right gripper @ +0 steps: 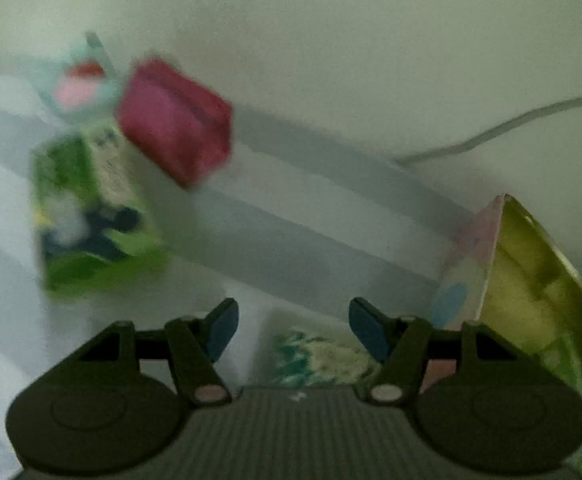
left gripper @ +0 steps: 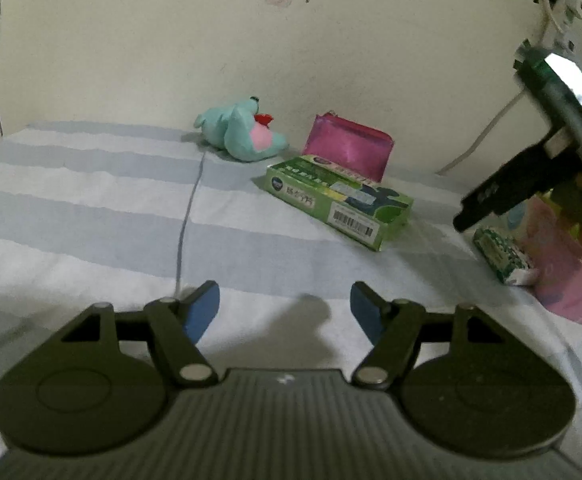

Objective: Organize objects
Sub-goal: 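Grasp the white-green tissue pack with the right gripper, then place the white-green tissue pack into the pink tin and open the right gripper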

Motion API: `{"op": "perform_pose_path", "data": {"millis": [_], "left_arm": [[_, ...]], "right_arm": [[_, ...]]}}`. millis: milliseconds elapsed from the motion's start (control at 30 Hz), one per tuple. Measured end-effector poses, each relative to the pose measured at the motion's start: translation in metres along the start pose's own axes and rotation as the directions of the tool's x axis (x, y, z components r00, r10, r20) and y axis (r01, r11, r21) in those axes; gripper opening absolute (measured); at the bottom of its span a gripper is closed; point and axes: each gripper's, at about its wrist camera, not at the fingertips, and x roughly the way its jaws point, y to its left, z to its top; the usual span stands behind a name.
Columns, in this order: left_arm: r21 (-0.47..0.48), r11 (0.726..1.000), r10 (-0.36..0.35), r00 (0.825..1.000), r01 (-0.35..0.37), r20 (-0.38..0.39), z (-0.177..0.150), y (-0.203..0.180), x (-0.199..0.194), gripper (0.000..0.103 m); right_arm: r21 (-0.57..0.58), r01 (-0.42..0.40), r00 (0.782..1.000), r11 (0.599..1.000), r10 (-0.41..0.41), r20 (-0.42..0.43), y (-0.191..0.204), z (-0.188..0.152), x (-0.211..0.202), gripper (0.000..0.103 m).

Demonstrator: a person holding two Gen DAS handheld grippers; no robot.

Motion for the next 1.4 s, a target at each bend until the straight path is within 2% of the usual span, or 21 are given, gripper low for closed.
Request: {"op": "perform_pose_path", "data": {"millis": [100, 233, 300, 400, 467, 600, 667, 700, 767, 800, 833, 867, 933, 1033, 1133, 1200, 1267, 1300, 1333, 1367, 1400], "left_arm": [[-0.024, 1.0, -0.009, 1.0, 0.009, -0.018, 0.003, 0.006, 0.005, 0.074], [-0.035, 0.999, -0.012, 1.0, 0.012, -0.023, 0.004, 0.008, 0.007, 0.075], [-0.033, 0.999, -0.012, 1.0, 0.011, -0.023, 0.003, 0.008, 0.006, 0.075], [-0.034, 0.999, -0.011, 1.0, 0.01, -0.023, 0.005, 0.01, 0.008, 0.075], [-0.036, 0.999, -0.014, 1.0, 0.014, -0.022, 0.006, 0.011, 0.01, 0.075], [-0.034, 0.999, -0.029, 0.999, 0.028, -0.016, 0.005, 0.012, 0.008, 0.075], [-0.031, 0.999, -0.044, 0.999, 0.043, -0.014, 0.005, 0.012, 0.008, 0.075], [-0.028, 0.998, -0.049, 0.999, 0.049, -0.012, 0.005, 0.012, 0.008, 0.075], [-0.018, 0.998, -0.057, 0.998, 0.056, -0.004, 0.004, 0.011, 0.006, 0.075], [-0.011, 0.998, -0.062, 0.998, 0.062, 0.0, 0.004, 0.01, 0.006, 0.075], [0.0, 0.998, -0.068, 0.998, 0.068, -0.001, 0.004, 0.008, 0.006, 0.075], [0.016, 0.997, -0.07, 0.997, 0.07, -0.008, 0.004, 0.004, 0.006, 0.075], [0.022, 0.996, -0.085, 0.995, 0.086, -0.043, 0.003, -0.005, 0.003, 0.075], [-0.033, 0.973, -0.23, 0.968, 0.227, -0.098, 0.003, -0.026, -0.014, 0.075], [-0.011, 0.944, -0.325, 0.925, 0.329, -0.195, -0.001, -0.059, -0.026, 0.073], [-0.027, 0.926, -0.371, 0.892, 0.377, -0.257, -0.006, -0.074, -0.028, 0.073], [-0.028, 0.922, -0.377, 0.875, 0.387, -0.304, -0.011, -0.085, -0.025, 0.073], [-0.033, 0.923, -0.373, 0.869, 0.383, -0.324, -0.013, -0.089, -0.021, 0.072], [-0.043, 0.922, -0.375, 0.86, 0.385, -0.347, -0.016, -0.092, -0.016, 0.068], [-0.043, 0.921, -0.378, 0.858, 0.388, -0.349, -0.019, -0.095, -0.014, 0.067], [-0.017, 0.924, -0.363, 0.866, 0.381, -0.343, -0.02, -0.1, -0.015, 0.064]], "right_arm": [[0.02, -0.024, 0.999, 1.0, 0.025, -0.048, -0.008, 0.001, 0.01, 0.059], [0.11, -0.122, 0.988, 0.986, 0.131, -0.082, -0.025, -0.008, 0.007, 0.048], [0.144, -0.185, 0.976, 0.972, 0.199, -0.09, -0.03, -0.019, 0.001, 0.042], [0.138, -0.266, 0.957, 0.954, 0.279, -0.086, -0.027, -0.035, -0.011, 0.035], [0.099, -0.305, 0.948, 0.947, 0.312, -0.067, -0.014, -0.056, -0.026, 0.034], [0.006, -0.37, 0.929, 0.929, 0.37, 0.01, 0.015, -0.112, -0.064, 0.046], [-0.027, -0.402, 0.911, 0.915, 0.403, 0.083, 0.021, -0.14, -0.084, 0.045], [-0.015, -0.393, 0.904, 0.919, 0.39, 0.177, 0.019, -0.156, -0.098, 0.048], [0.048, -0.313, 0.883, 0.948, 0.272, 0.383, 0.012, -0.189, -0.129, 0.071], [0.079, -0.267, 0.854, 0.96, 0.198, 0.481, 0.011, -0.212, -0.144, 0.087], [0.098, -0.241, 0.827, 0.966, 0.151, 0.542, 0.014, -0.231, -0.153, 0.095], [0.121, -0.222, 0.798, 0.967, 0.109, 0.592, 0.018, -0.253, -0.16, 0.095], [0.134, -0.207, 0.783, 0.969, 0.081, 0.617, 0.029, -0.283, -0.165, 0.095], [0.136, -0.212, 0.788, 0.968, 0.087, 0.609, 0.04, -0.299, -0.157, 0.095], [0.142, -0.244, 0.809, 0.959, 0.12, 0.575, 0.047, -0.292, -0.142, 0.094], [0.147, -0.267, 0.814, 0.952, 0.142, 0.563, 0.043, -0.293, -0.136, 0.094], [0.161, -0.282, 0.827, 0.946, 0.155, 0.54, 0.038, -0.294, -0.127, 0.091], [0.177, -0.293, 0.835, 0.939, 0.161, 0.527, 0.037, -0.298, -0.124, 0.087], [0.197, -0.315, 0.839, 0.928, 0.176, 0.515, 0.037, -0.301, -0.119, 0.08], [0.21, -0.343, 0.841, 0.916, 0.2, 0.502, 0.033, -0.3, -0.113, 0.073], [0.221, -0.365, 0.835, 0.904, 0.213, 0.507, 0.03, -0.301, -0.109, 0.062]]}}
